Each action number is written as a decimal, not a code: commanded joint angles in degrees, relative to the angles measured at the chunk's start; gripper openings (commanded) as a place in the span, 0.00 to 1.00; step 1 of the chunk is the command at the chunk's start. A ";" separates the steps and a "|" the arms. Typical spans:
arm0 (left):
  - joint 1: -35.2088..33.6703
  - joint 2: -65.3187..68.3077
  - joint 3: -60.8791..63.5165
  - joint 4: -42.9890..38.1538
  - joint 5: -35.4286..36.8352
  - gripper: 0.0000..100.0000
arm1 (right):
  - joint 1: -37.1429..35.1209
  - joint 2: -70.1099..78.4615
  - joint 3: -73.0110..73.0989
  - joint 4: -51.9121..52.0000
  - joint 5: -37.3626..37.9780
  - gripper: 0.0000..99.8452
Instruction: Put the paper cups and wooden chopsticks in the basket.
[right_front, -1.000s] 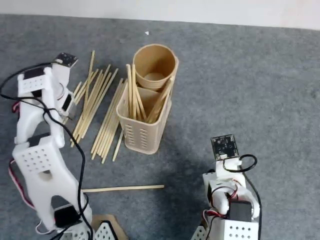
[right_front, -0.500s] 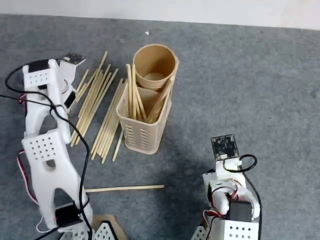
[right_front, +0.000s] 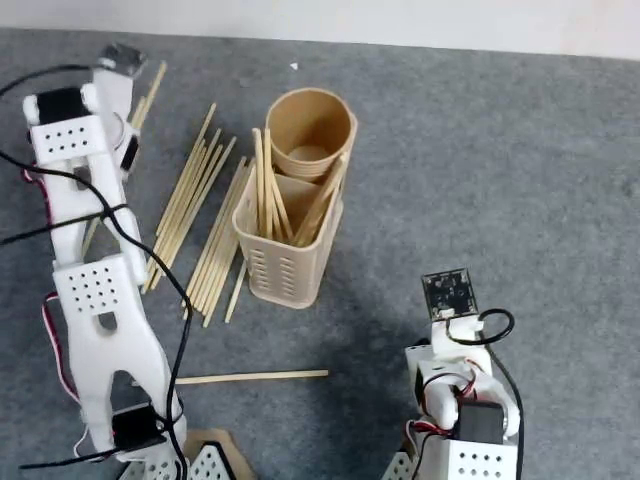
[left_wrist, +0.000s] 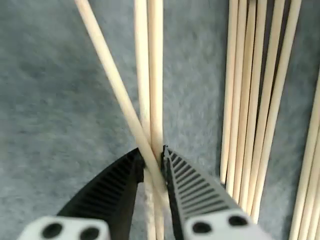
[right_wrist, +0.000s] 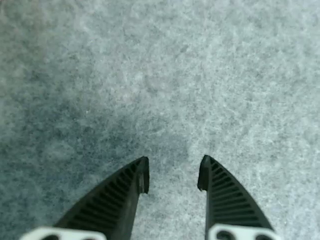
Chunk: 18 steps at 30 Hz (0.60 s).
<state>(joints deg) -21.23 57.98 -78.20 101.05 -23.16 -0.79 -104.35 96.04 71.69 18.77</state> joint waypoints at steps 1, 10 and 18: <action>2.33 -1.36 -8.66 0.62 3.60 0.00 | 0.57 -0.75 6.73 0.31 0.53 0.17; 9.89 -14.55 -14.37 0.62 9.58 0.00 | 0.57 -0.75 6.73 0.31 0.53 0.17; 20.53 -33.71 -13.85 0.53 13.98 0.00 | 0.57 -0.75 6.73 0.31 0.53 0.17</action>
<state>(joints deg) -4.97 32.48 -90.33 101.49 -10.68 -0.79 -104.35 96.04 71.69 18.77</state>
